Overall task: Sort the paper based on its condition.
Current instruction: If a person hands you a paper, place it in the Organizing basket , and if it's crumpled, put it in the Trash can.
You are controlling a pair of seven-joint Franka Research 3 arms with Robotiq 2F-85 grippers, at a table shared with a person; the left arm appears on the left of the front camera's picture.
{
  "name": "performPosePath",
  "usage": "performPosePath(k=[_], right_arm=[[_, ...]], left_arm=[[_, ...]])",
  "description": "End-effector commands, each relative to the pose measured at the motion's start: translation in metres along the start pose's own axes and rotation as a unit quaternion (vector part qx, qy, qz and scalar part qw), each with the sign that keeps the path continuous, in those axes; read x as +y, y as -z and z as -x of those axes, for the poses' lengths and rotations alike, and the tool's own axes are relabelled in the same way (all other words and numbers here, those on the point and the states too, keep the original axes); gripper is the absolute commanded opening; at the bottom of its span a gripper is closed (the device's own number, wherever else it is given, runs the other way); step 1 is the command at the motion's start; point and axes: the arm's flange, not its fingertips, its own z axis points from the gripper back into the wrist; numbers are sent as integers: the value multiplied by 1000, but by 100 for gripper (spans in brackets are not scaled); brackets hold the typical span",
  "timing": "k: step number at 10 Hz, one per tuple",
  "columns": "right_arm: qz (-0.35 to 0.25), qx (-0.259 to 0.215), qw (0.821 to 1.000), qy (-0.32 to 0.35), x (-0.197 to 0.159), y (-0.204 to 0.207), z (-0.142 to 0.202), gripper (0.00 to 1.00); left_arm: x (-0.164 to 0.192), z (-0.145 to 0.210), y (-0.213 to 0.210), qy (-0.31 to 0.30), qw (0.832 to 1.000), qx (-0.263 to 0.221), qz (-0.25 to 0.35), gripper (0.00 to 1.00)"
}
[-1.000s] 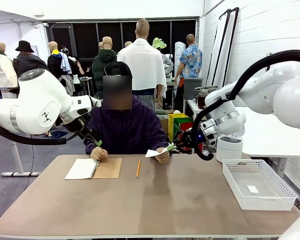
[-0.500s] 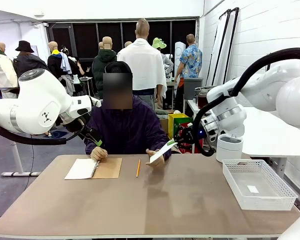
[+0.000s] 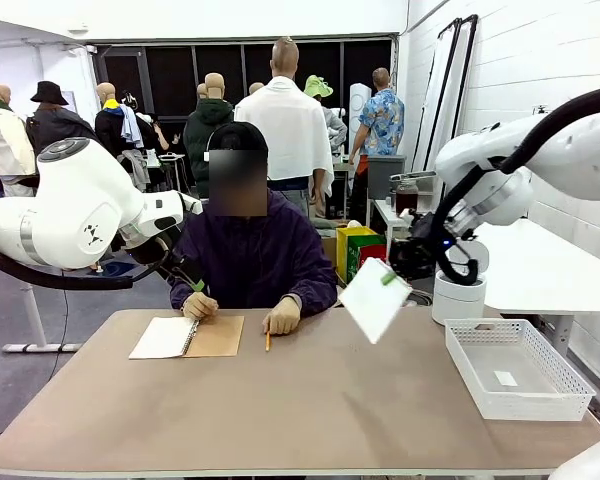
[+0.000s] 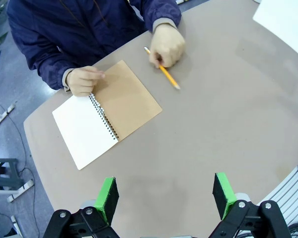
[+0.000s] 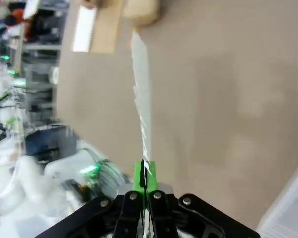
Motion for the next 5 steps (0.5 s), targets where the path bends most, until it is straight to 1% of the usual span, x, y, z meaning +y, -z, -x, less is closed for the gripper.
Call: performPosePath(k=[1, 2, 3, 4, 5], right_arm=[[63, -31, 998, -1, -22, -11, 19, 0], [96, -34, 995, 2, -35, -20, 23, 0], [113, -33, 993, 15, -45, -26, 26, 0], [119, -36, 992, 28, -49, -31, 31, 0], [127, -42, 990, 48, -45, -32, 36, 0]], left_arm=[[1, -1, 0, 0, 1000, 0, 1, 100], [1, -1, 0, 0, 1000, 0, 1, 100], [1, -1, 0, 0, 1000, 0, 1, 100], [1, -1, 0, 0, 1000, 0, 1, 100], [1, -1, 0, 0, 1000, 0, 1, 100]])
